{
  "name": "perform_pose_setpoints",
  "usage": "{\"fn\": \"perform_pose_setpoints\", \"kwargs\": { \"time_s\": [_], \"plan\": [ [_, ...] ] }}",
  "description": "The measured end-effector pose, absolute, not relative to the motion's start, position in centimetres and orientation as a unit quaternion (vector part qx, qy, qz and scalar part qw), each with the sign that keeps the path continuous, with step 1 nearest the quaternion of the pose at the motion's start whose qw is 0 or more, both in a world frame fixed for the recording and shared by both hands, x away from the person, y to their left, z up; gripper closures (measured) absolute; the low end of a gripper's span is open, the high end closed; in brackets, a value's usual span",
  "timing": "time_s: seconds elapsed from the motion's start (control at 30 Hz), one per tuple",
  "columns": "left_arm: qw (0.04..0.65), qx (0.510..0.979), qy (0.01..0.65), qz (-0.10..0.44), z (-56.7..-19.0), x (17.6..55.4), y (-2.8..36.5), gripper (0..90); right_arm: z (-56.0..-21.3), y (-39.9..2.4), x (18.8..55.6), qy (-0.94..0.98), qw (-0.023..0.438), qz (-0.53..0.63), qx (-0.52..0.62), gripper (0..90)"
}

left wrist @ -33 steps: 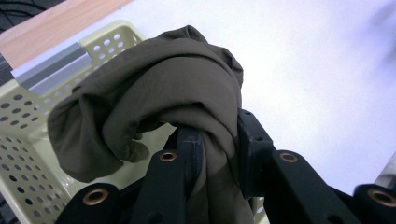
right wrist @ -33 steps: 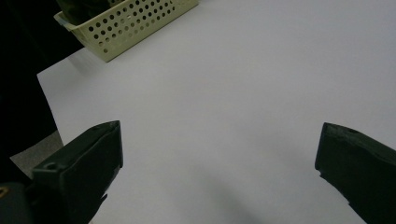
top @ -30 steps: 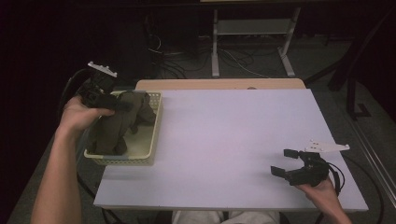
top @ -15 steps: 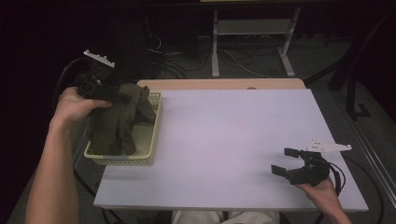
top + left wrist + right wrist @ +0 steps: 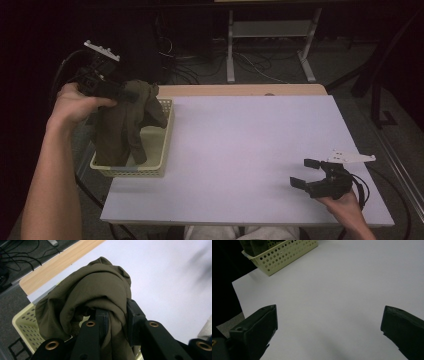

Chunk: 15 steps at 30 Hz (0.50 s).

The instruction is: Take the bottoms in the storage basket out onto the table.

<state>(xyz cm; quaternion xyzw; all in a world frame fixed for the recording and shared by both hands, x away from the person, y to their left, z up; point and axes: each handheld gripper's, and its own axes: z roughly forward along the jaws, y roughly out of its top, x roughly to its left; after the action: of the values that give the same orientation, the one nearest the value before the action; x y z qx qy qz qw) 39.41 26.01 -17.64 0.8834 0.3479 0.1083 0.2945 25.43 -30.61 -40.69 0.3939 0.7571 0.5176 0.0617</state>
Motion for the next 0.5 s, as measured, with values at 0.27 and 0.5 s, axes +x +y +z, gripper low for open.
{"fn": "perform_pose_setpoints", "kwargs": {
  "time_s": [0.27, 0.5],
  "plan": [
    [0.304, 0.880, 0.346, 0.116, -16.2, 39.4, 25.6, 73.6, -40.8, -30.6, 25.5, 0.758, 0.060, 0.516, 0.394, 0.7],
    [0.306, 0.879, 0.344, 0.123, -14.8, 39.5, 25.2, 73.7, -40.8, -30.3, 25.5, 0.766, 0.057, 0.508, 0.390, 0.7]
  ]
}}
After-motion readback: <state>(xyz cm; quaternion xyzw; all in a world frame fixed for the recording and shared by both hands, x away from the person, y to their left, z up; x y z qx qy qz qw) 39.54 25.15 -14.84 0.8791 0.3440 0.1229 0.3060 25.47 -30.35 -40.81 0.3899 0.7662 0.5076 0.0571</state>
